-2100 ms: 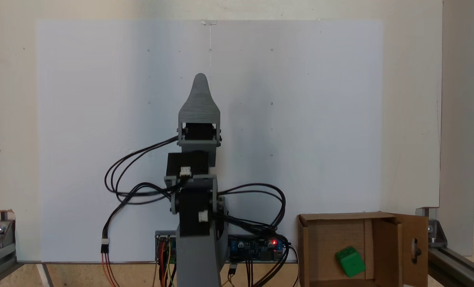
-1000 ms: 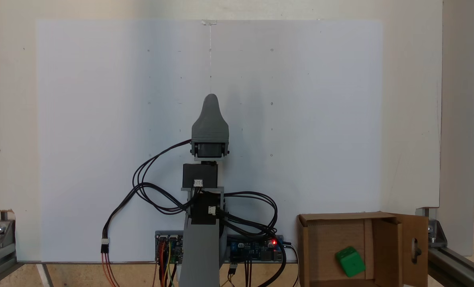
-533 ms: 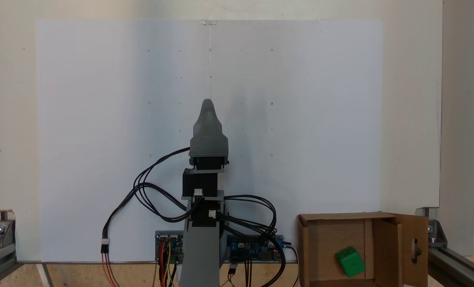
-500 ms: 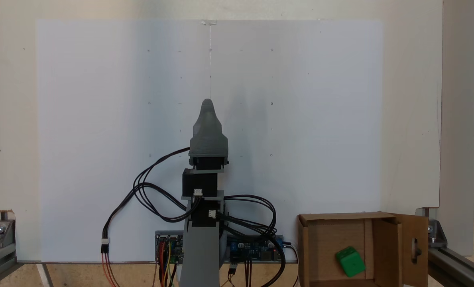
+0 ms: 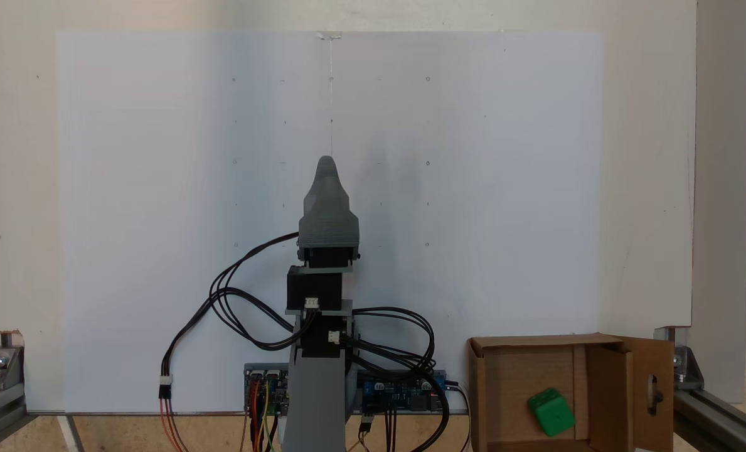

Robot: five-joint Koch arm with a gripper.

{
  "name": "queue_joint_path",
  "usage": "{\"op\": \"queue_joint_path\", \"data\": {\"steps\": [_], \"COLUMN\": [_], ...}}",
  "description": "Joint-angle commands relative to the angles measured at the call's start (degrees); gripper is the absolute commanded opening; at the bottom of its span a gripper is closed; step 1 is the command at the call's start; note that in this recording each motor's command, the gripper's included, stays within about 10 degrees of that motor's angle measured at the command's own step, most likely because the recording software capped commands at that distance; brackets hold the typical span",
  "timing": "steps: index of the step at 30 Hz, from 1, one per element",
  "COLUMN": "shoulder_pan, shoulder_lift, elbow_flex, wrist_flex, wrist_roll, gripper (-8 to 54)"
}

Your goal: Grasp a green dice and put it in the bin.

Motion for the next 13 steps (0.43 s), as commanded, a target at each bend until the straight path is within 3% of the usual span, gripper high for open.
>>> {"op": "queue_joint_path", "data": {"steps": [1, 13], "shoulder_pan": [0.35, 0.35], "shoulder_lift": [6.06, 6.06], "elbow_flex": [2.81, 2.81], "wrist_flex": [-3.96, -3.96], "wrist_roll": [1.14, 1.14], "gripper": [44.0, 44.4]}}
